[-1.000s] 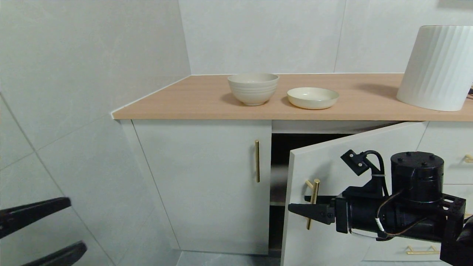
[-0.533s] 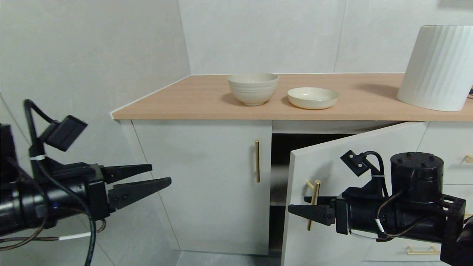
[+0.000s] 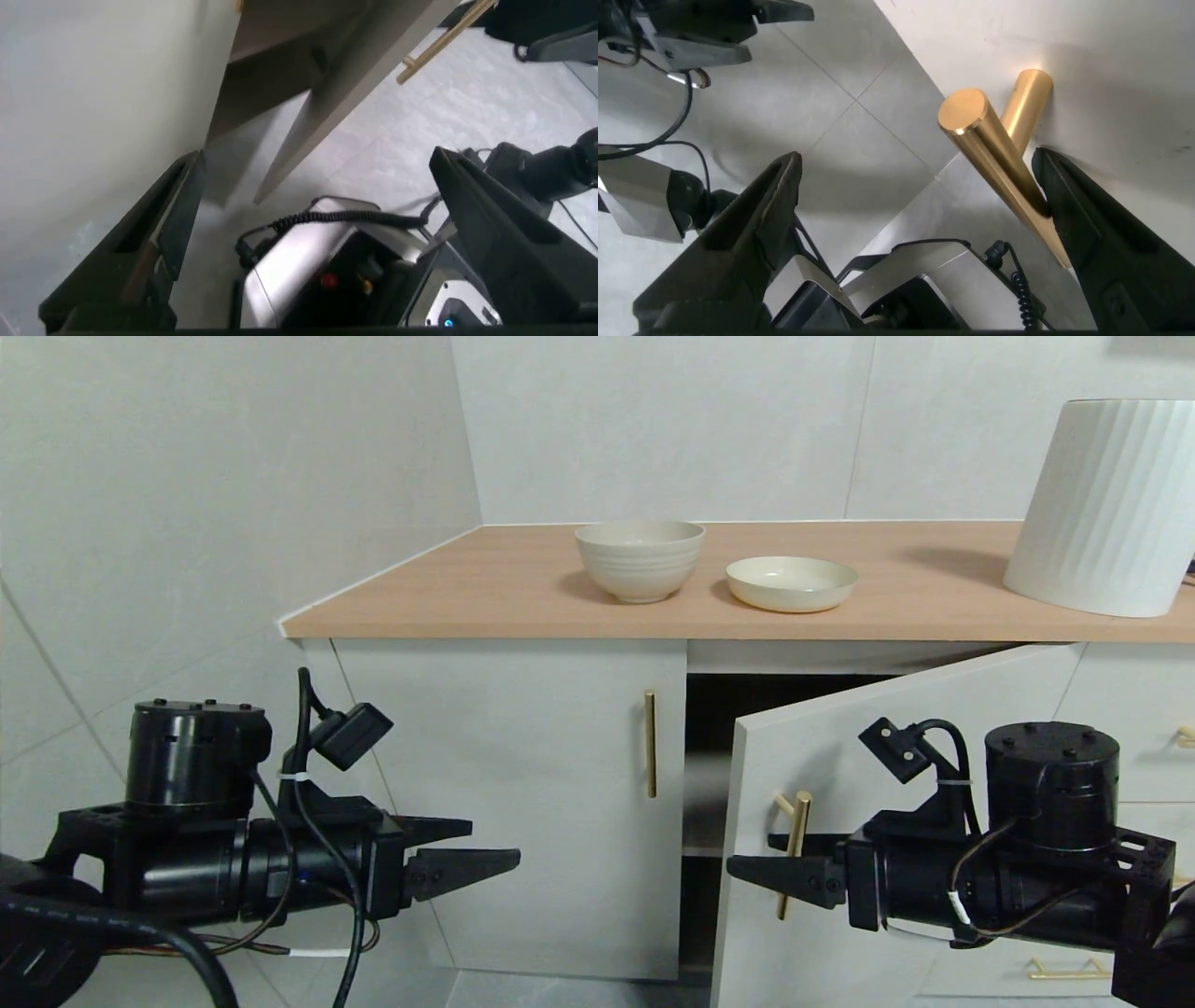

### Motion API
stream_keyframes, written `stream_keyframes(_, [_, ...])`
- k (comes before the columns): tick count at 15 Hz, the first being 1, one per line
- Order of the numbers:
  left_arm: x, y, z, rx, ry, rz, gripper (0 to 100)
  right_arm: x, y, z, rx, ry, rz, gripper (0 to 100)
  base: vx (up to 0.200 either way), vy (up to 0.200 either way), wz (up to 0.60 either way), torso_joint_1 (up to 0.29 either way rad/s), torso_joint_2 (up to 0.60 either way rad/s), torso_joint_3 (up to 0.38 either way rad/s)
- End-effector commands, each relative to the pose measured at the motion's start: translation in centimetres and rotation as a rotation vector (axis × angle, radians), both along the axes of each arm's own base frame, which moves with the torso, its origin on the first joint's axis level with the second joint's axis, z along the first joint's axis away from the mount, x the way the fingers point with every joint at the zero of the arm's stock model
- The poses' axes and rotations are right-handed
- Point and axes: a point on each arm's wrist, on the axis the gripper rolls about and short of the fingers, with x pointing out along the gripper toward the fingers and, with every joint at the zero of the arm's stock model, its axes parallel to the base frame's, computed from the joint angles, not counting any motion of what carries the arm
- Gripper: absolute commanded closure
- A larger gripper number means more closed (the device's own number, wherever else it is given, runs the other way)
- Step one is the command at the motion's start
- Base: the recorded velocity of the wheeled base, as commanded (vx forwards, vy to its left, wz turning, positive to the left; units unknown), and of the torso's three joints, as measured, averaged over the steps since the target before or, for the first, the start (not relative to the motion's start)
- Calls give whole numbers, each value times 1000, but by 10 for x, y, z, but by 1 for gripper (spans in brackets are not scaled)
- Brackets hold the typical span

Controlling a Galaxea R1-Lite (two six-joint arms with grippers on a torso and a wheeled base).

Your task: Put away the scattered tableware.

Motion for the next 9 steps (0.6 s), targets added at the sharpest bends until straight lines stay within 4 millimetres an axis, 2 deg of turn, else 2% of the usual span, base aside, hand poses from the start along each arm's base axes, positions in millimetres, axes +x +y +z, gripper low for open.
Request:
stream_keyframes(1, [2, -1, -3, 3, 13, -3, 0, 1, 1, -2, -3, 4, 0, 0, 0, 0, 0, 0, 0, 0])
stream_keyframes(2, [1, -1, -3, 4, 12, -3, 100, 1, 0, -2, -4, 3, -2, 0, 0, 0, 0, 0, 0, 0])
stream_keyframes(5, [3, -4, 0, -3, 2, -11, 100, 0, 0, -1, -2, 1, -2, 0, 0, 0, 0, 0, 0, 0])
stream_keyframes(7, [7, -17, 12, -59, 28, -26, 100, 0, 0, 1, 0, -3, -2, 0, 0, 0, 0, 0, 0, 0])
stream_keyframes(9, [20, -33, 19, -87, 35, -53, 100, -1, -1, 2, 3, -10, -3, 0, 0, 0, 0, 0, 0, 0])
